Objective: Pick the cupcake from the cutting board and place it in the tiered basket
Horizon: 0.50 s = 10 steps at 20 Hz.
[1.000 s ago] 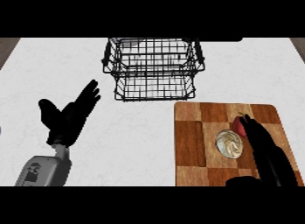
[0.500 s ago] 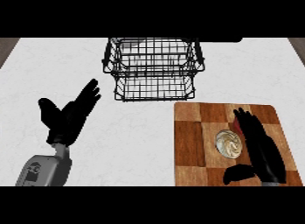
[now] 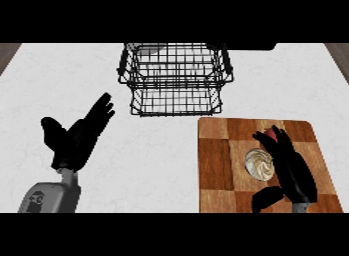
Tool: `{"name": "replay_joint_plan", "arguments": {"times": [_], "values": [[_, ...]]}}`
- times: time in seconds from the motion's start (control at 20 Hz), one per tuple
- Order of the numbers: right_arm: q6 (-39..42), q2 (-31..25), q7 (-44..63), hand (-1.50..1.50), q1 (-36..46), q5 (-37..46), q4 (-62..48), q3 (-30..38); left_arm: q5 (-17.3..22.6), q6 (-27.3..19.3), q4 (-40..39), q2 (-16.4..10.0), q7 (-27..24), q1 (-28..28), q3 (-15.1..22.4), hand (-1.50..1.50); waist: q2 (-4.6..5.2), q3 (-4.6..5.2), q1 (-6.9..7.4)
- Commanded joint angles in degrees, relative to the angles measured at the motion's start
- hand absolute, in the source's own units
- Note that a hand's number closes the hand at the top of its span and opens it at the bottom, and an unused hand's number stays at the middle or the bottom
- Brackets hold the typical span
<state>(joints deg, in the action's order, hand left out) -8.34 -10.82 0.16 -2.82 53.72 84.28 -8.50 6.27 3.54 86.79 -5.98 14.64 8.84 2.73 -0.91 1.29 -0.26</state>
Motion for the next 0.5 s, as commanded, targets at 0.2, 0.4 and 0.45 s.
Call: {"name": "replay_joint_plan", "arguments": {"times": [0.2, 0.4, 0.45], "values": [[-2.62, 3.43, -3.2, 1.5, 2.57, 2.02, -4.6, -2.08, -0.97, 0.78, -2.37, 0.76, -2.87, -0.35, 0.4, 0.0, 0.98, -1.29, 0.36], [-6.4, 3.51, -6.57, 1.5, 3.49, 2.74, -8.55, -0.16, -0.61, -0.3, -1.06, 0.55, 0.26, 1.61, -0.55, 0.0, 1.05, -1.34, 0.59], [-3.76, 3.18, -6.33, 1.5, 4.13, 0.69, -5.39, 0.53, -1.52, -0.81, -0.2, 1.37, -0.43, 0.2, 0.64, 0.0, 0.96, -1.32, 0.55]]}}
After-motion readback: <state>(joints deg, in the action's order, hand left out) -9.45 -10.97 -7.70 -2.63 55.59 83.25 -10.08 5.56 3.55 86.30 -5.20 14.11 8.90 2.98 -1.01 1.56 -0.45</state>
